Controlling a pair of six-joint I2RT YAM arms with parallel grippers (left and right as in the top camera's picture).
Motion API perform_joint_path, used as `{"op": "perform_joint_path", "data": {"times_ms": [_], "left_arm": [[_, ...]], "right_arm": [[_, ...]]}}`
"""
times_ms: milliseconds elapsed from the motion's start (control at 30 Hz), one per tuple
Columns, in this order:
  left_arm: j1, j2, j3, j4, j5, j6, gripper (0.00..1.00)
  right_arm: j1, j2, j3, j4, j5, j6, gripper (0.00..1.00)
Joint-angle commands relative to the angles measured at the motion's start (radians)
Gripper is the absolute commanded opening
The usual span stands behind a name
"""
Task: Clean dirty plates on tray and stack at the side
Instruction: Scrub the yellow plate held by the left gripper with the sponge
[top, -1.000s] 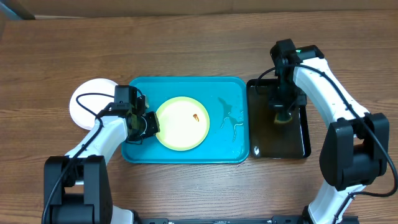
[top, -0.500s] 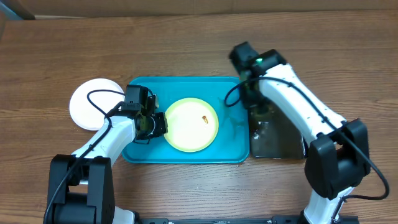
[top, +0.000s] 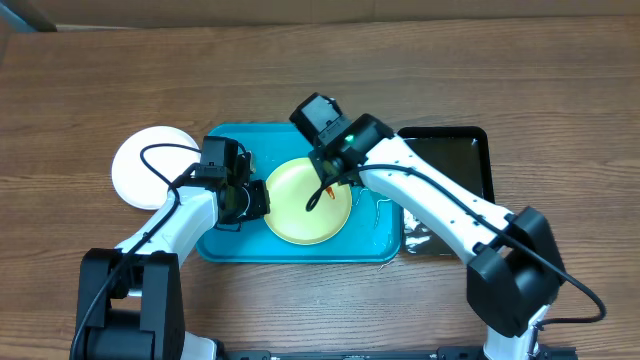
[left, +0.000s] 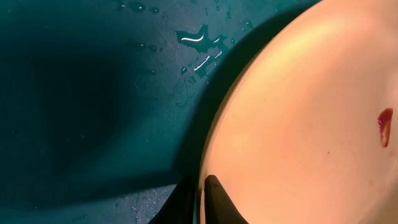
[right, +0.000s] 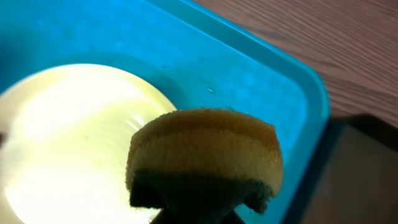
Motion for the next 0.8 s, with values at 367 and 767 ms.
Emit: {"op": "perform_joint_path", "data": {"times_ms": [367,767], "left_arm": [[-0.009,0.011,0.000,0.000,0.019,-0.002,0.11],[-0.008,0.011,0.000,-0.008,0.019,-0.002,0.14]], "right_arm": [[0.043,0.151,-0.013,0.026,0.008,-0.032,0.04],[0.042,0.153,-0.014,0.023,0.026,-0.032,0.04]]}}
